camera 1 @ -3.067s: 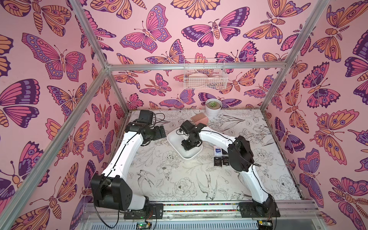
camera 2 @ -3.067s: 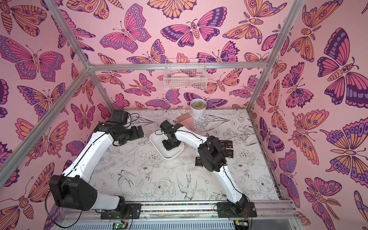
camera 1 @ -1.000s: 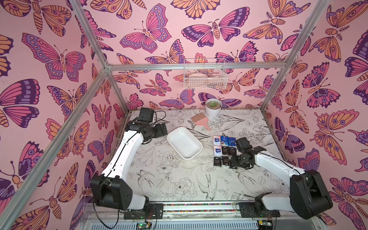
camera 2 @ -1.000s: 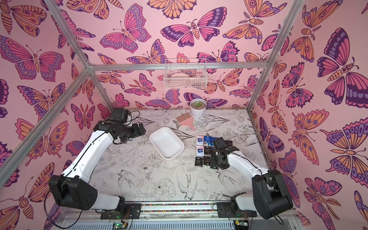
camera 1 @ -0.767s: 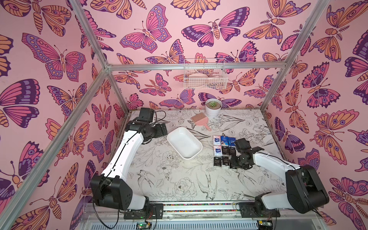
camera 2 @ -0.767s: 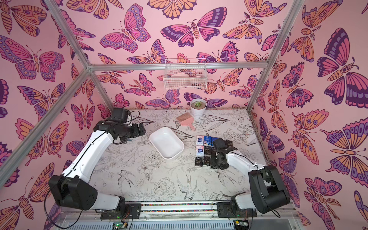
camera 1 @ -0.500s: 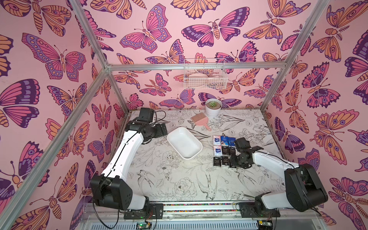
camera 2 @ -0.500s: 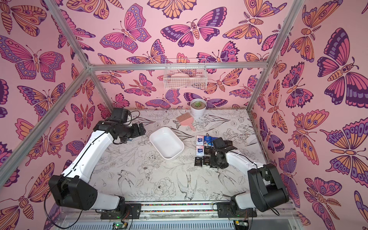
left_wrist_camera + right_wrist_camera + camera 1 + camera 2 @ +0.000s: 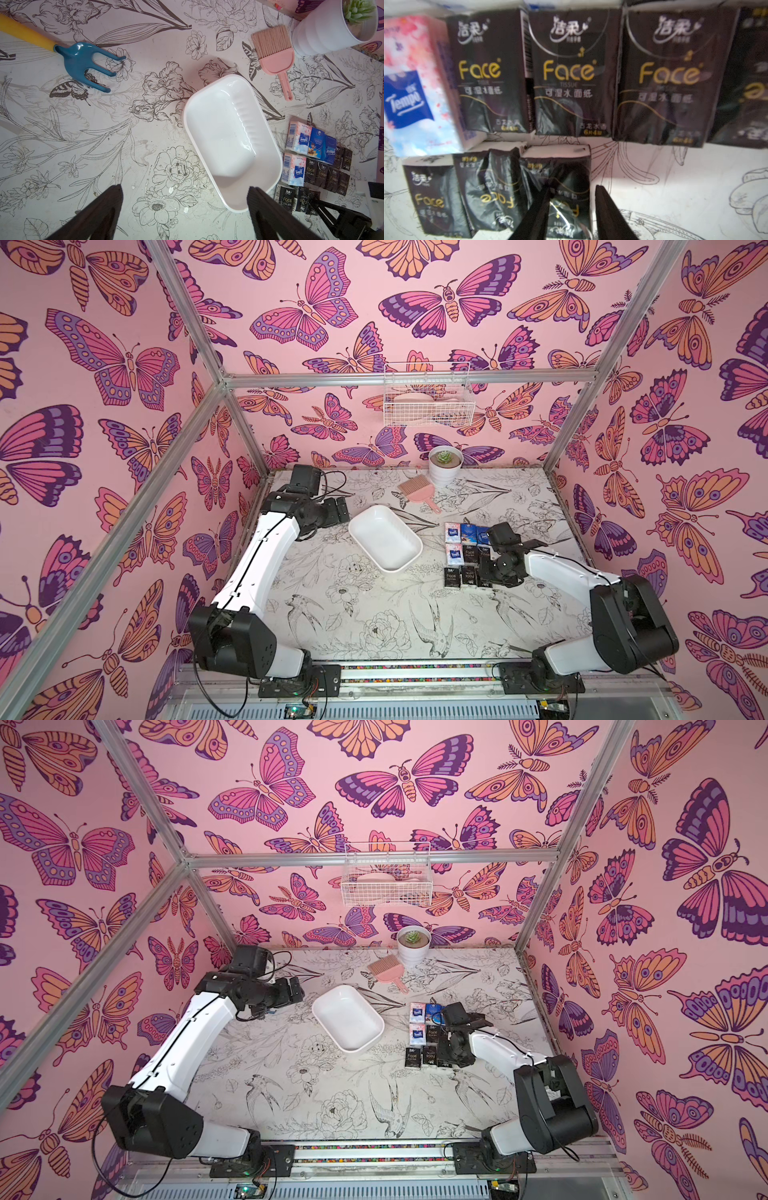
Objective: Take the pocket tissues out of the storage box
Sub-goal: Move the pocket tissues to the center of the board, then adjust the storage box at the center of the board.
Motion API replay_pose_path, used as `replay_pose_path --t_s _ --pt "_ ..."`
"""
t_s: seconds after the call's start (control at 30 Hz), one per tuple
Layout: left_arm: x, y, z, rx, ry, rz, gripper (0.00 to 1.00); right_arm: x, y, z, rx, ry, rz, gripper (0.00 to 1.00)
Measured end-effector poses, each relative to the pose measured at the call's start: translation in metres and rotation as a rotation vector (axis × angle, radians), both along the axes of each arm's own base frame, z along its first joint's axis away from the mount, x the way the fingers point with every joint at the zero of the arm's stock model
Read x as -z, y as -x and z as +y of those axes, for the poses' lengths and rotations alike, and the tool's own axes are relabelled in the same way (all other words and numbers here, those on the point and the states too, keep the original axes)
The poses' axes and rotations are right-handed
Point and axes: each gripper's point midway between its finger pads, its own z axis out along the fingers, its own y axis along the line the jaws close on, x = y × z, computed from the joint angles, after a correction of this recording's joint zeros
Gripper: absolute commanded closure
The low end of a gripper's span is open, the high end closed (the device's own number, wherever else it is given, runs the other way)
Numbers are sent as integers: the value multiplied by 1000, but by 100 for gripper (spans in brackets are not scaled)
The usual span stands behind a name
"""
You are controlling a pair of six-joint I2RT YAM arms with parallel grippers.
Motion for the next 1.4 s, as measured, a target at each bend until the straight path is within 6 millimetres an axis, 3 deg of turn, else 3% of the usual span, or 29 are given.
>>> replay_pose_path --t_s 0.1,0.33,0.43,0.57,0.73,0.87,0.97,1.13,1.23,1.4 --pt "0 0 0 1 0 0 0 -9 -1 -1 -4 2 -13 57" --pt "0 0 0 1 0 0 0 -59 -23 14 -30 -65 -131 52" --pt "0 0 -1 2 0 0 0 -77 -29 44 -66 -133 -180 48" --pt "0 0 -2 4 -1 0 0 -92 -30 115 -154 -247 -223 46" --pt "0 1 -4 11 -3 0 0 -82 -31 190 -182 -360 -211 43" --pt "0 1 -5 13 -4 0 0 -57 -36 221 -156 -392 -168 43" --pt "0 1 -4 12 -6 0 0 -42 -39 233 -133 -399 -135 45" --pt "1 1 -3 8 -14 1 0 -28 -42 241 -112 -405 -101 65" --pt "0 1 -2 4 -20 -2 0 -32 -45 244 -120 -403 -105 73" --pt "-3 2 -1 2 -22 -10 0 -47 -54 252 -211 -359 -124 78"
